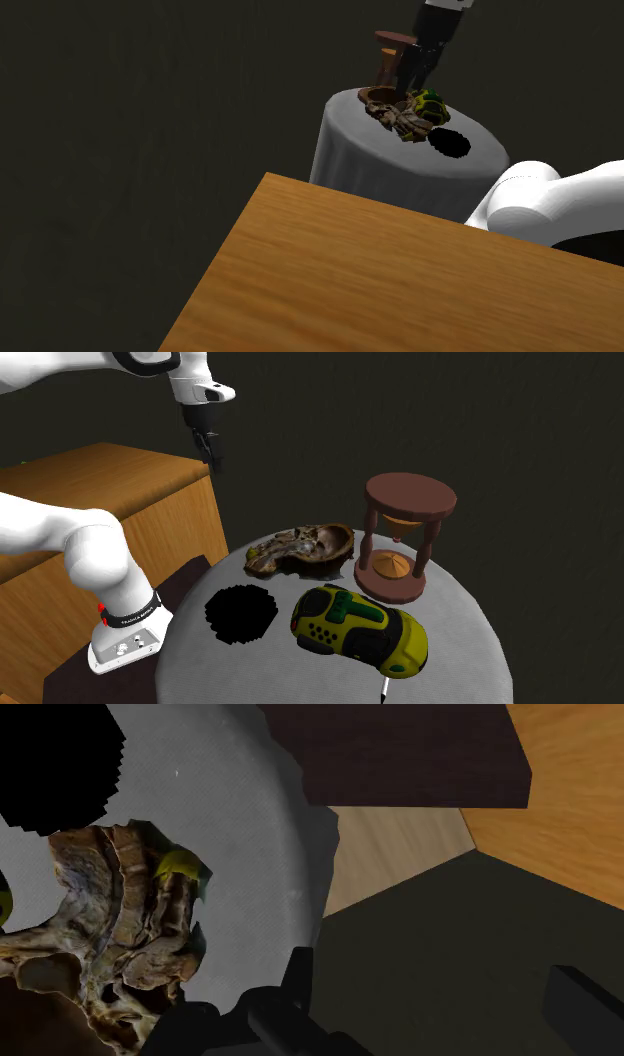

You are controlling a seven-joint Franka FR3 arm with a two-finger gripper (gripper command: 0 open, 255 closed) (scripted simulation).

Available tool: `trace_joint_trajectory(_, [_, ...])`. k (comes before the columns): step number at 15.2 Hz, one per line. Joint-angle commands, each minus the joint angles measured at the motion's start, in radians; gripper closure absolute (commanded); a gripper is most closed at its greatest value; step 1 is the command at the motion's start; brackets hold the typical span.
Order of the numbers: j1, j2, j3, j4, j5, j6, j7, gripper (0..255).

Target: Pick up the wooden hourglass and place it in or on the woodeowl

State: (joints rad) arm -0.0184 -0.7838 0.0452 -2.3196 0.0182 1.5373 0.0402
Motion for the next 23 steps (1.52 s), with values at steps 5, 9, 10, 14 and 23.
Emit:
trace_joint_trajectory(5, [-0.059, 0.001, 0.023, -0.105, -0.054, 0.206, 0.085, 0])
trace_joint_trajectory(9, [-0.128, 0.028, 0.045, -0.186, -0.117, 0.412, 0.181, 0])
trace_joint_trajectory(10, [-0.148, 0.039, 0.051, -0.203, -0.135, 0.463, 0.208, 0])
trace_joint_trajectory(14, [-0.239, 0.095, 0.079, -0.254, -0.217, 0.665, 0.327, 0])
trace_joint_trajectory(23, [-0.558, 0.276, 0.207, -0.268, -0.503, 1.064, 0.710, 0])
